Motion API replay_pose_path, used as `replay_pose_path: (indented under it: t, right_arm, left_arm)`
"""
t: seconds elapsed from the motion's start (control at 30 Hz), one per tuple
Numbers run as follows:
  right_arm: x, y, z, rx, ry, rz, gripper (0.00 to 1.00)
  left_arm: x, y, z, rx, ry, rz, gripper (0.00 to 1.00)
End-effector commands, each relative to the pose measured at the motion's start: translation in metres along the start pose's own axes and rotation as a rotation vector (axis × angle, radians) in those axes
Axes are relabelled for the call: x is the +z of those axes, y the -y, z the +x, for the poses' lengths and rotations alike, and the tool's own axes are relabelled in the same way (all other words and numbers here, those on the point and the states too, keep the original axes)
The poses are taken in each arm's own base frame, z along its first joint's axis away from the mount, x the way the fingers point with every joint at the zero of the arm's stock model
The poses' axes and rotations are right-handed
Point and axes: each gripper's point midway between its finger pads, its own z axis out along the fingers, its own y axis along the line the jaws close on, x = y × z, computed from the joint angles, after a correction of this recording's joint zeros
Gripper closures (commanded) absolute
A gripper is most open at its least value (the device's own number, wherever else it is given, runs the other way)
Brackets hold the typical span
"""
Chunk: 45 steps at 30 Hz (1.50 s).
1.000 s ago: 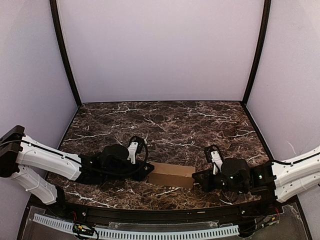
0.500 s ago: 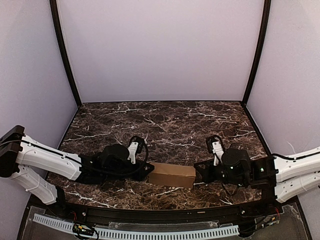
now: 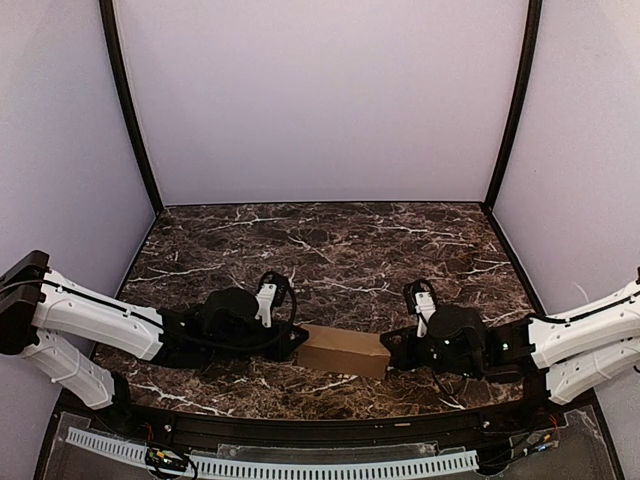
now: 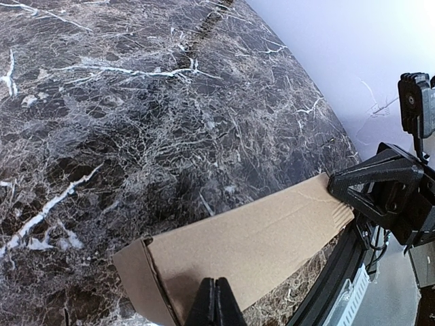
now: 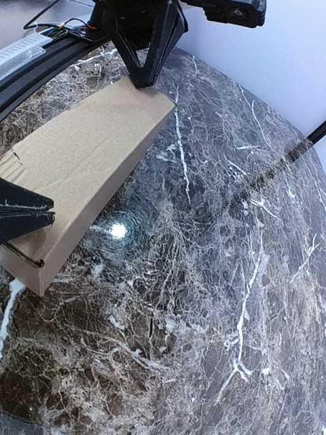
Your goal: Fold the paper box
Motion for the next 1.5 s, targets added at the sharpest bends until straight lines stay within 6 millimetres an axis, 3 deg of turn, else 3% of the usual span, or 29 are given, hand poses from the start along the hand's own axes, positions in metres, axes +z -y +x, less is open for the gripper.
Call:
replay_pose_path:
  t: [0.0, 0.37, 0.77, 0.9, 1.0, 1.2, 1.33, 1.47]
  right_arm:
    - [-0.003, 0.022, 0.024, -0.043, -0.091, 0.064, 1.00]
    - [-0.015, -0.016, -0.033, -0.205, 0.017, 0.035, 0.99]
    - [-0.021, -0.014, -0.043, -0.340, -0.021, 0.065, 0.95]
    - [-0.017, -0.006, -0.037, -0.342, -0.053, 0.077, 0.97]
    - [-0.012, -0.001, -0.035, -0.343, -0.076, 0.087, 0.98]
    - [0.002, 0.009, -0.036, -0.359, -0.115, 0.111, 1.00]
    - [0.013, 0.007, -0.039, -0.350, -0.116, 0.079, 1.00]
    - [0.026, 0.001, -0.038, -0.351, -0.141, 0.035, 1.00]
  left_arm:
    - [-0.006, -0.055, 0.059, 0.039, -0.202, -0.184, 0.99]
    - [-0.014, -0.048, 0.038, 0.080, -0.158, -0.205, 0.97]
    - [-0.039, -0.003, -0.012, 0.151, -0.094, -0.122, 0.87]
    - [-0.047, 0.012, -0.005, 0.138, -0.154, -0.060, 0.87]
    - [-0.053, 0.025, 0.014, 0.115, -0.230, -0.022, 0.89]
    - [-0.061, 0.025, 0.050, 0.014, -0.311, -0.043, 0.99]
    - [-0.042, 0.019, 0.073, -0.060, -0.314, -0.049, 0.99]
    - [-0.018, 0.012, 0.084, -0.122, -0.272, -0.034, 0.99]
